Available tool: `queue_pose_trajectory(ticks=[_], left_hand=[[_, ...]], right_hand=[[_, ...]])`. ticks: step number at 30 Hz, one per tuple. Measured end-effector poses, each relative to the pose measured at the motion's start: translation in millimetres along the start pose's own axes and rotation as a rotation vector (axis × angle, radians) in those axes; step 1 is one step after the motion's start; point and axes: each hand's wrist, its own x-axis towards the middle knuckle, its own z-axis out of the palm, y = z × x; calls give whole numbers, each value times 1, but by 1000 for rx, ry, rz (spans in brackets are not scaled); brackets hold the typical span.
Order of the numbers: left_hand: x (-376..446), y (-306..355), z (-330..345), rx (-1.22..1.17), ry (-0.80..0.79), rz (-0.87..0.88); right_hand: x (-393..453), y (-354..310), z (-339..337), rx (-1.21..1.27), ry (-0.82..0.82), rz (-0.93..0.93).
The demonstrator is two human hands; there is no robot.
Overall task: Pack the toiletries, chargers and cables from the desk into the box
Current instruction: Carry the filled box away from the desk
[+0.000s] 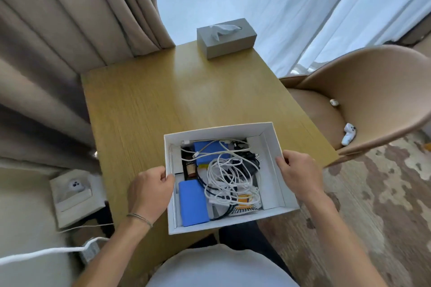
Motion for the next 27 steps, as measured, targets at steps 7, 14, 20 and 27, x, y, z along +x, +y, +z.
queue_pose_trajectory(ticks=[7,14,20,27], left_hand=[[-4,18,-4,29,-119,253],[-32,64,19,78,-234,451],[-85,107,43,110,-333,689],[-184,138,84,95,-462,895]], right_hand=[[-92,23,-13,37,114,243],[-190,64,-24,48,192,506],[-294,100,-26,104,275,708],[-449,129,-20,149,376,955]])
